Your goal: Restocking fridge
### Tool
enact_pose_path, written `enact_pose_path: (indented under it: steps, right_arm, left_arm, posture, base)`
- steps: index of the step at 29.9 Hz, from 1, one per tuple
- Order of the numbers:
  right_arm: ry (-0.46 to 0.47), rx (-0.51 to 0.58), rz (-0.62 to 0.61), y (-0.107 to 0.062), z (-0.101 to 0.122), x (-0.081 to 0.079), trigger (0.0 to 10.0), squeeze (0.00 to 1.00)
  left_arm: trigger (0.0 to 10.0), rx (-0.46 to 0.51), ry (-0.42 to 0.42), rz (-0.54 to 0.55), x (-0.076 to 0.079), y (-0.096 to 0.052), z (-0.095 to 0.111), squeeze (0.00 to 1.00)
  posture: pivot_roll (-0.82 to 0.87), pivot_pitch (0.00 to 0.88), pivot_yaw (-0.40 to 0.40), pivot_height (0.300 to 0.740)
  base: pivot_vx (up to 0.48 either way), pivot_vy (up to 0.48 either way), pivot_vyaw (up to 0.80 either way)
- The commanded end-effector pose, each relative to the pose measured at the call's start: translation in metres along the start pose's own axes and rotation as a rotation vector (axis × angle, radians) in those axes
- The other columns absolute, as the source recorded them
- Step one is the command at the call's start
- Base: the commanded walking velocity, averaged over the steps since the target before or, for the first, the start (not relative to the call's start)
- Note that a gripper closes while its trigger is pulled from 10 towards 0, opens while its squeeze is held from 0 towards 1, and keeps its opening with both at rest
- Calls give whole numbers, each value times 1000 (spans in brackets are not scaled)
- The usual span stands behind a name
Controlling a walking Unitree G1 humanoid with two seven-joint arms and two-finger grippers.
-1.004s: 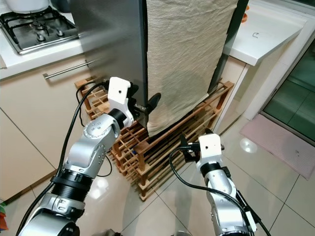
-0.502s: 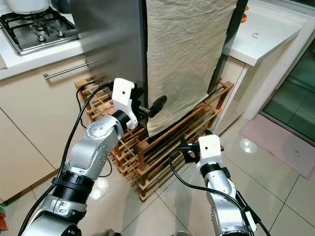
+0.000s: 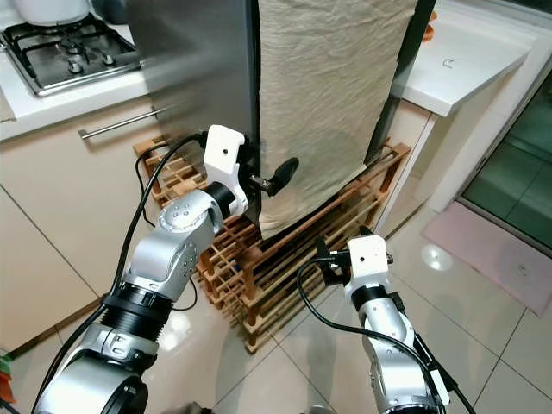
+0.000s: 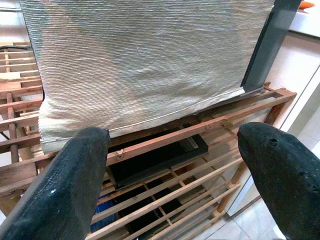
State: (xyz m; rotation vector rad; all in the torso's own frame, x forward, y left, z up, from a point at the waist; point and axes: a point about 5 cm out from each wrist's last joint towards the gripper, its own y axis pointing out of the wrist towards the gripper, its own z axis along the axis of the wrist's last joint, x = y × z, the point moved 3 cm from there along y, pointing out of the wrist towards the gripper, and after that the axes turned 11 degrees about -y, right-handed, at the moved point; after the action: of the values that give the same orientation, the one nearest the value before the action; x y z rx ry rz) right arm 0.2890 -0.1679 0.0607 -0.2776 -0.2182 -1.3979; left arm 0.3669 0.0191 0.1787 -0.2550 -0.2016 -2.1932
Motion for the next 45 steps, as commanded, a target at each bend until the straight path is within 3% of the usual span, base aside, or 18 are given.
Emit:
enact_pose_path:
  steps: [1, 8, 11, 13, 17, 19, 27, 32, 35, 45]
  right_arm:
    - [-8, 0, -6, 1, 0, 3, 10000, 0]
    - [-6, 0, -6, 2, 0, 3, 10000, 0]
    - [-6, 0, -4, 2, 0, 3, 10000, 0]
    - [-5, 1, 0, 3, 1, 2, 10000, 0]
    - [-4, 2, 2, 4, 1, 2, 10000, 0]
    - [-6, -3, 10, 2, -1, 2, 10000, 0]
    - [-7, -11, 10, -1, -3, 3, 10000, 0]
    - [-9, -14, 11, -3, -4, 4, 10000, 0]
    - [-10, -17, 13, -3, -4, 4, 10000, 0]
    - [-3, -22, 10, -2, -5, 4, 10000, 0]
  left_arm:
    - [10000, 22, 12, -12, 5, 5, 8, 0]
    - [10000, 8, -20, -50, 11, 10, 4, 0]
    - [10000, -27, -5, -69, 14, 12, -3, 0]
    - [10000, -100, 26, -93, 21, 18, -16, 0]
    - [10000, -120, 26, -109, 28, 22, -19, 0]
    - [10000, -130, -18, -151, 46, 31, -17, 0]
    - [10000, -133, -74, -222, 66, 39, -12, 0]
    - [10000, -148, -172, -256, 75, 43, -10, 0]
    - [10000, -131, -250, -353, 93, 41, 1, 0]
    - [10000, -76, -140, -517, 115, 32, 16, 0]
  posture:
    - [-120, 0, 15, 730]
    - [-115, 0, 13, 730]
    - [-112, 0, 12, 730]
    - [-109, 0, 10, 730]
    - [-107, 0, 7, 730]
    - [-110, 0, 6, 730]
    - [-120, 0, 7, 730]
    - [-124, 0, 5, 730]
    - [-120, 0, 5, 730]
    - [-118, 0, 6, 730]
  base:
    - [0, 0, 0]
    - [0, 0, 0]
    - [0, 0, 0]
    - [0, 0, 0]
    - [0, 0, 0]
    - [0, 0, 0]
    - [0, 0, 0]
    - [0, 0, 0]
    - [0, 0, 0]
    - [0, 0, 0]
